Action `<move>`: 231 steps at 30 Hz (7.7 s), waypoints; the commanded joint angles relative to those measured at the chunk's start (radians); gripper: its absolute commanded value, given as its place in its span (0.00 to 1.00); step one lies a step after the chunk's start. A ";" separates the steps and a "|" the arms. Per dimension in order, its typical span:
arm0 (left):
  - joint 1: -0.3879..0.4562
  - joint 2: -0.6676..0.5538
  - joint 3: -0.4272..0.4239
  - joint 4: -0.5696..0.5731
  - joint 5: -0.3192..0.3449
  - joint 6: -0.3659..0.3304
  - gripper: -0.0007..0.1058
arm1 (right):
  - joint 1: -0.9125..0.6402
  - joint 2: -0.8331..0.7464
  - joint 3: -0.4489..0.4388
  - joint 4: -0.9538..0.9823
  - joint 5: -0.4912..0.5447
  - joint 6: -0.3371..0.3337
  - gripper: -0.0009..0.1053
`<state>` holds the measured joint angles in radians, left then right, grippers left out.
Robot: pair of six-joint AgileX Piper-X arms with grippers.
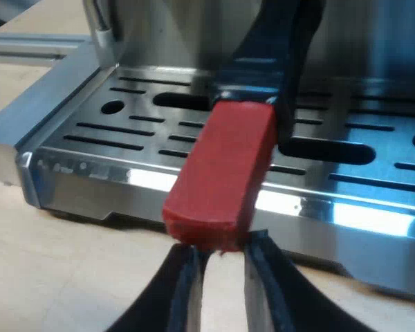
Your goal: Grind coffee beans and then tamp
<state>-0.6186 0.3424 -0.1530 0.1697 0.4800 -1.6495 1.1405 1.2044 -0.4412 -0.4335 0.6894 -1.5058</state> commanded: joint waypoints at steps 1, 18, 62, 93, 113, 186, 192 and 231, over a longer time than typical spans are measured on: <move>-0.004 0.002 -0.001 -0.018 0.008 -0.013 0.60 | -0.054 -0.008 -0.033 -0.064 0.136 0.000 0.19; -0.004 0.002 -0.001 -0.018 0.008 -0.013 0.60 | 0.017 -0.008 -0.033 0.177 0.031 0.028 0.19; -0.004 -0.030 -0.027 -0.018 0.026 -0.059 0.60 | 0.051 -0.182 -0.351 0.929 0.019 0.255 0.68; -0.004 -0.030 -0.027 -0.018 0.026 -0.059 0.60 | -0.141 0.072 -0.351 0.601 -0.175 0.152 0.68; -0.004 -0.030 -0.027 -0.018 0.026 -0.059 0.60 | -0.143 0.099 -0.351 0.580 -0.194 0.141 0.67; -0.004 -0.034 -0.066 0.066 0.049 -0.054 0.60 | 0.104 0.021 -0.335 0.716 0.118 0.253 0.01; -0.004 -0.089 -0.109 0.135 0.049 -0.019 0.60 | 0.111 -0.036 -0.335 0.819 0.093 0.253 0.01; -0.004 -0.433 -0.331 0.775 -0.167 -0.004 0.60 | 0.305 -0.277 -0.287 1.058 -0.138 -0.010 0.01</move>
<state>-0.6186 -0.0071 -0.4806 0.9311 0.3266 -1.6513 1.4447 0.9412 -0.7080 0.6425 0.5204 -1.5069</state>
